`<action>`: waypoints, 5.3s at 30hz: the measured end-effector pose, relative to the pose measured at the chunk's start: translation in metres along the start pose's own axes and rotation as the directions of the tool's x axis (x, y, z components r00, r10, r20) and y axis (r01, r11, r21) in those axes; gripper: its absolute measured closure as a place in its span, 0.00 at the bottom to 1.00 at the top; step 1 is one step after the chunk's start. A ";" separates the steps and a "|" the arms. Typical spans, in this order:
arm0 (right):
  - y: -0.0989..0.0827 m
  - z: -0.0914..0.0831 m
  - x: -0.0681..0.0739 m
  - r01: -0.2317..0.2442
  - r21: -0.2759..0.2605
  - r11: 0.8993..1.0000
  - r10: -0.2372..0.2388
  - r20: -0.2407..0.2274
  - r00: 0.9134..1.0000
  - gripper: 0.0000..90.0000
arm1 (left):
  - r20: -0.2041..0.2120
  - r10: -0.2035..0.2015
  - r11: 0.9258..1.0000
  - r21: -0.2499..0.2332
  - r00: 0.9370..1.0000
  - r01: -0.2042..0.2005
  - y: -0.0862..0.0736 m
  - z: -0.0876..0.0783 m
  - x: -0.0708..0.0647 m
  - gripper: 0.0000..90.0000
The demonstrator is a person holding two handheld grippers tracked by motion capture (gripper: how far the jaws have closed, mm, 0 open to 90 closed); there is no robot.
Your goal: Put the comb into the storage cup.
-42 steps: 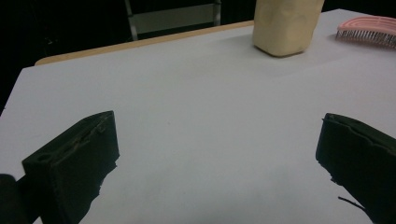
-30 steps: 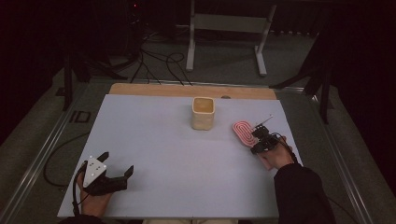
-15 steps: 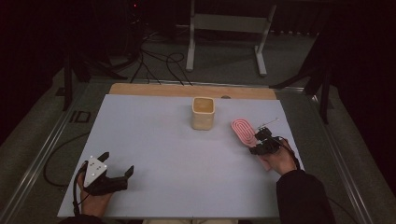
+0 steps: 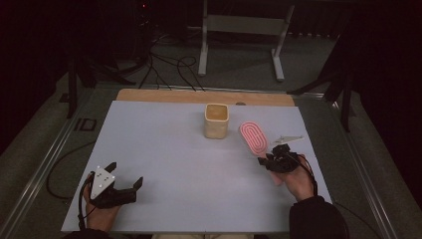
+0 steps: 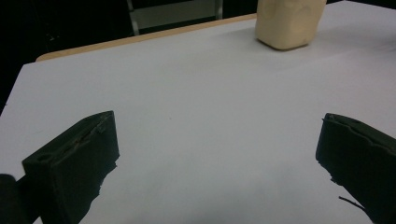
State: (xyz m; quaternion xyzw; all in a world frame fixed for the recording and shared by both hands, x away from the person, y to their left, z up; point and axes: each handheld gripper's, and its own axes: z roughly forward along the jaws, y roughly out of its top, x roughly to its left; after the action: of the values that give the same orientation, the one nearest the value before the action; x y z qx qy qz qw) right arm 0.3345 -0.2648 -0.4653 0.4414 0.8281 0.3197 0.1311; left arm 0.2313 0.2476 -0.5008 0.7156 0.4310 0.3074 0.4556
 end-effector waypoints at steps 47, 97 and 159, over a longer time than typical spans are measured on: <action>0.012 -0.009 0.047 0.066 -0.237 0.969 -0.080 -0.050 0.996 0.77 | 0.194 0.016 1.000 0.003 0.981 -0.017 0.088 0.040 -0.043 0.00; 0.014 0.004 0.084 0.132 -0.323 0.937 -0.160 -0.061 0.985 0.77 | 0.449 -0.035 0.998 0.061 0.893 0.008 0.152 0.125 -0.132 0.00; 0.013 0.013 0.102 0.173 -0.343 0.923 -0.208 -0.068 0.976 0.53 | 0.578 -0.227 0.974 0.154 0.784 0.169 0.153 0.138 -0.146 0.72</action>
State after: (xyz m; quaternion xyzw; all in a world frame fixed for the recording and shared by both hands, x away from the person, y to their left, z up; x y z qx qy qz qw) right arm 0.2903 -0.1708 -0.4605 0.3127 0.8064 0.4638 0.1918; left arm 0.3335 0.0305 -0.4217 0.7470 0.3543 -0.0009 0.5626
